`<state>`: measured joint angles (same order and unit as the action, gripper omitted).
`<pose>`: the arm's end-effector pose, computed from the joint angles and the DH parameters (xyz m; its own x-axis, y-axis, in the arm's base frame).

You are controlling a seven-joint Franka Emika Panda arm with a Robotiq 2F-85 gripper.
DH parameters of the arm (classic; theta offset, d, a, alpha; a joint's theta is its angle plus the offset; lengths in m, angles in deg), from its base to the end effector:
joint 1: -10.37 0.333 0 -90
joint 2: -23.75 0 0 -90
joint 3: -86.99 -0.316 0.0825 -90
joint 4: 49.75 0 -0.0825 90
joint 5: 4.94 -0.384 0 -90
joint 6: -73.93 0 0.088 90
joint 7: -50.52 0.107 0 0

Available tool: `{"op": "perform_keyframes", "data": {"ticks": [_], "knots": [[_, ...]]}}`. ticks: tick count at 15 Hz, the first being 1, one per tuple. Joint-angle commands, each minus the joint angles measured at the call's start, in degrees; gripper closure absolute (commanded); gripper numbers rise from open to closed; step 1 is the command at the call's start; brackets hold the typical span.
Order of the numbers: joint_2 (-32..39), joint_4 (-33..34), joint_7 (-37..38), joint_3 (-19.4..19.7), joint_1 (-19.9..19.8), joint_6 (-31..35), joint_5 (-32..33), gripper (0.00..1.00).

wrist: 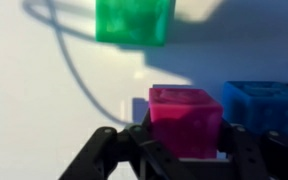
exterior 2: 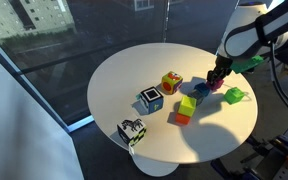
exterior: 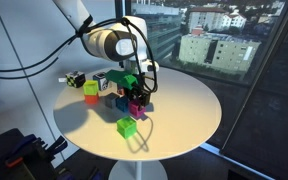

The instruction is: Take the purple block off of the green block

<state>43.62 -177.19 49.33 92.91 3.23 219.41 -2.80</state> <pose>0.5323 -0.1239 0.2148 0.9848 -0.1705 -0.0327 -0.1685 -0.9842 0.0546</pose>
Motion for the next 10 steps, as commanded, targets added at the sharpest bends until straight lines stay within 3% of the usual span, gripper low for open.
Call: {"op": "perform_keyframes", "data": {"ticks": [1,6,7,8,10], "knots": [[0.50,1.21,-0.99,-1.01,-0.48,-0.21,-2.69,0.73],[0.52,1.10,-1.13,-1.53,-0.42,-0.20,-4.09,0.73],[0.58,1.12,-1.14,-1.53,-0.41,-0.24,-4.11,0.61],[0.62,1.14,-1.18,-1.55,-0.43,-0.25,-4.11,0.28],[0.74,1.21,-1.21,-1.59,-0.47,-0.31,-4.16,0.22]]}}
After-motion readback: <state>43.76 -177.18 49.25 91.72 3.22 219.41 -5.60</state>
